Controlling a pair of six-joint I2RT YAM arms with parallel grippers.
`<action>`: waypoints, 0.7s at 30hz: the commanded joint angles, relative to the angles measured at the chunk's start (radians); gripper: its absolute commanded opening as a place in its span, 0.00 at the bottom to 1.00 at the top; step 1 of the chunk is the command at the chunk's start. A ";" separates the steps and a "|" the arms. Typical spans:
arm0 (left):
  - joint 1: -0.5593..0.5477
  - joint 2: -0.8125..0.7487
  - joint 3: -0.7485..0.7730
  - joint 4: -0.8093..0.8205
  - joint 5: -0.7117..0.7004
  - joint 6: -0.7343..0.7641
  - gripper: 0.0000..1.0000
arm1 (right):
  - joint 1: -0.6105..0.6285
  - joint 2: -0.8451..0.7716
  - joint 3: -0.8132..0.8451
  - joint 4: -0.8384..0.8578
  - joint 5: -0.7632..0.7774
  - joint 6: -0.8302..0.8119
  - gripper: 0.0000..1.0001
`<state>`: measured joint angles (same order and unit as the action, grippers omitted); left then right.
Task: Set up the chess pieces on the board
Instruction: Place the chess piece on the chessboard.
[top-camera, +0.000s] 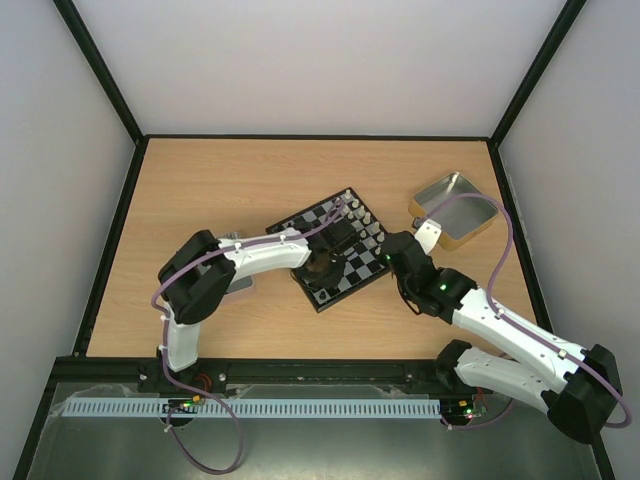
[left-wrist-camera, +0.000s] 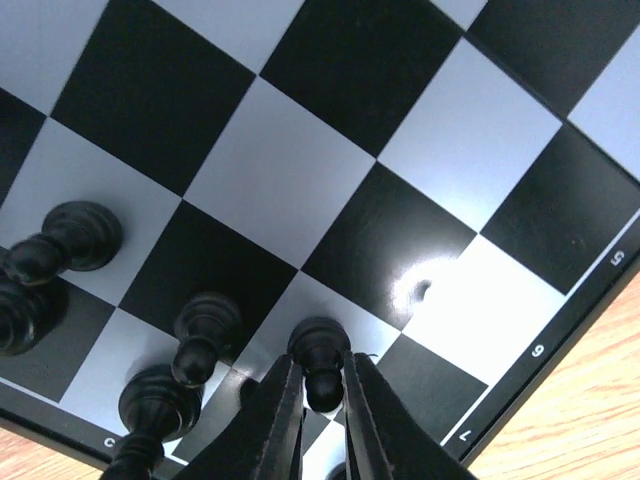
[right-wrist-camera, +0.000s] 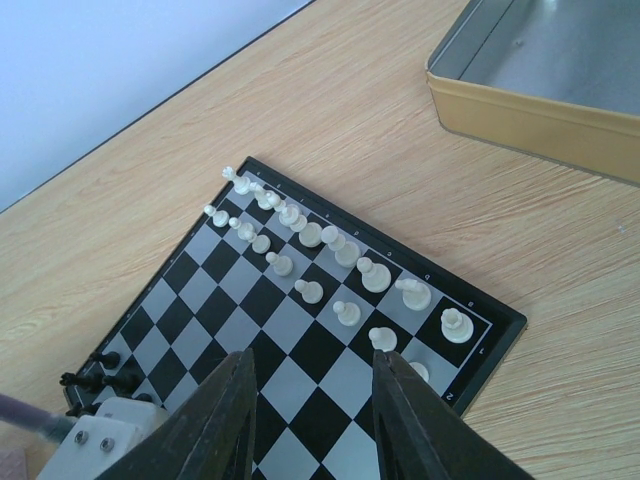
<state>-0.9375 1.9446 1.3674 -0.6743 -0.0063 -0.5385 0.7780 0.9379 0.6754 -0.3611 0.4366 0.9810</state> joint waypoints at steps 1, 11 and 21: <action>0.015 0.013 0.052 -0.042 -0.015 0.028 0.18 | -0.002 -0.008 -0.010 0.009 0.025 0.018 0.31; 0.036 -0.090 0.075 -0.070 0.019 0.036 0.33 | -0.003 -0.021 -0.011 0.012 0.024 0.021 0.31; 0.298 -0.443 -0.180 -0.034 -0.127 0.038 0.56 | -0.002 0.016 -0.007 0.054 -0.048 -0.005 0.34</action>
<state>-0.7666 1.6356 1.3102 -0.6868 -0.0444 -0.5316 0.7784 0.9371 0.6750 -0.3443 0.4034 0.9798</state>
